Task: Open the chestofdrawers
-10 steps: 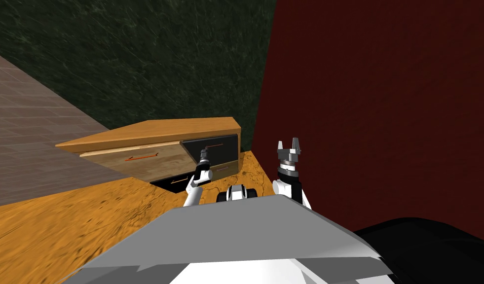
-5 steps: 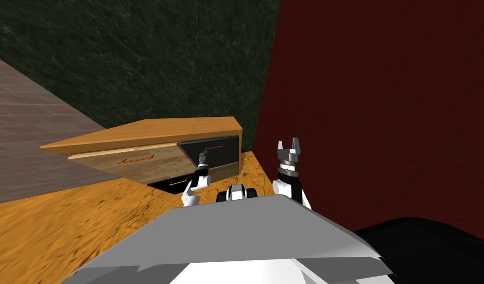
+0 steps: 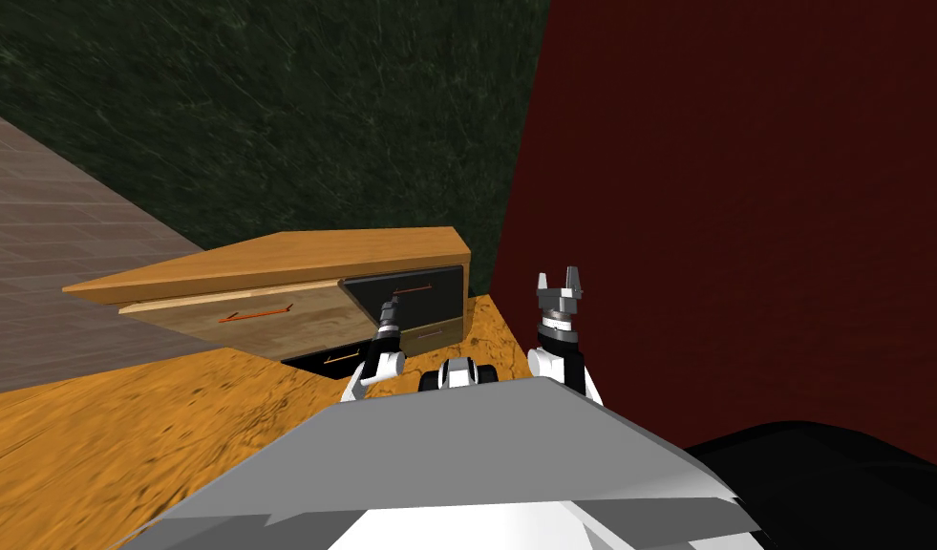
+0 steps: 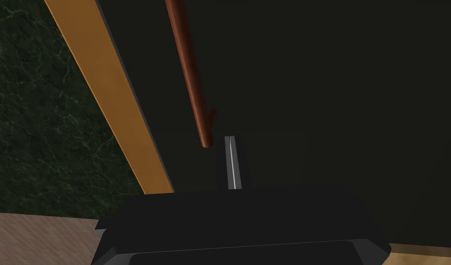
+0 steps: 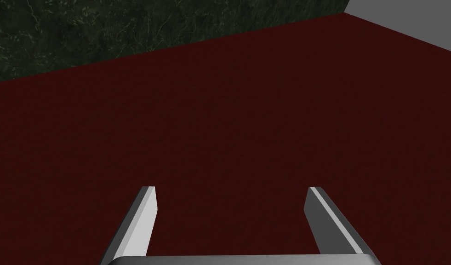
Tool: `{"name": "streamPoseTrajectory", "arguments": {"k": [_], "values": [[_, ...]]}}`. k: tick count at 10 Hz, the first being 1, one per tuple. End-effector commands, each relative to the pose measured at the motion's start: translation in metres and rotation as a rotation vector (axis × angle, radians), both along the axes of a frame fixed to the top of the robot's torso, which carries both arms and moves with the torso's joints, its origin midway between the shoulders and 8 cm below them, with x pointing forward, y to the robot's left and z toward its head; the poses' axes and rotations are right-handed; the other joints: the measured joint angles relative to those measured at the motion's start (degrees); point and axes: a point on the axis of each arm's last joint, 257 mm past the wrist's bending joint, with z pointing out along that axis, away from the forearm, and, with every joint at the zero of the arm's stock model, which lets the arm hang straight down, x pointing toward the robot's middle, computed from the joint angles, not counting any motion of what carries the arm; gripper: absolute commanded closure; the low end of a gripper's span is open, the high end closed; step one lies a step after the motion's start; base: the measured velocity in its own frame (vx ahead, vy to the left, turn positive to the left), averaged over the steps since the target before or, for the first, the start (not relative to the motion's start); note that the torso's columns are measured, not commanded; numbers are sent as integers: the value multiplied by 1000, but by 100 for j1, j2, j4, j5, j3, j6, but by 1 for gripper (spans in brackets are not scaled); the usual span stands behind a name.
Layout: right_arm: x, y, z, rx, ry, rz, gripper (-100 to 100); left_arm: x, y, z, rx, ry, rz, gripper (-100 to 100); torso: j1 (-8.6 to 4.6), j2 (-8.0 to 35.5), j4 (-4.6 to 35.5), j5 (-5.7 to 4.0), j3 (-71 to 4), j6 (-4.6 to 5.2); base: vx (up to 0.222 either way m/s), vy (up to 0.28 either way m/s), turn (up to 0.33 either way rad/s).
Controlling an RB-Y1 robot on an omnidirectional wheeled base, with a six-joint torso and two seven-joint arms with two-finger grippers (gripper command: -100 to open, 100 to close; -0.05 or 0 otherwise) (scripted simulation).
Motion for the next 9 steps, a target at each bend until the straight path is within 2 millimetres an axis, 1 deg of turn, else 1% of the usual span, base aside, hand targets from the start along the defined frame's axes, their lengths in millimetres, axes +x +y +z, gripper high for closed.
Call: {"name": "streamPoseTrajectory", "arguments": {"k": [1, 2, 3, 9], "values": [[0, 0, 0, 0, 0, 0, 0, -21, -3, 2, -6, 1, -4, 100, -3, 1, 1, -1, 1, 0, 65, -19, 23], [0, 0, 0, 0, 0, 0, 0, -16, -6, 2, -6, 0, -6, 100, -2, 4, 1, -1, 3, 0, 26, -9, 5], [0, 0, 0, 0, 0, 0, 0, -17, 2, 3, 40, 7, -20, -100, 4, 12, 4, 1, 8, 1, 6, -5, -2], [0, 0, 0, 0, 0, 0, 0, -17, 22, 3, 160, 33, -57, -100, -1, 0, 0, 0, 1, 0, 0, -2, 0]]}}
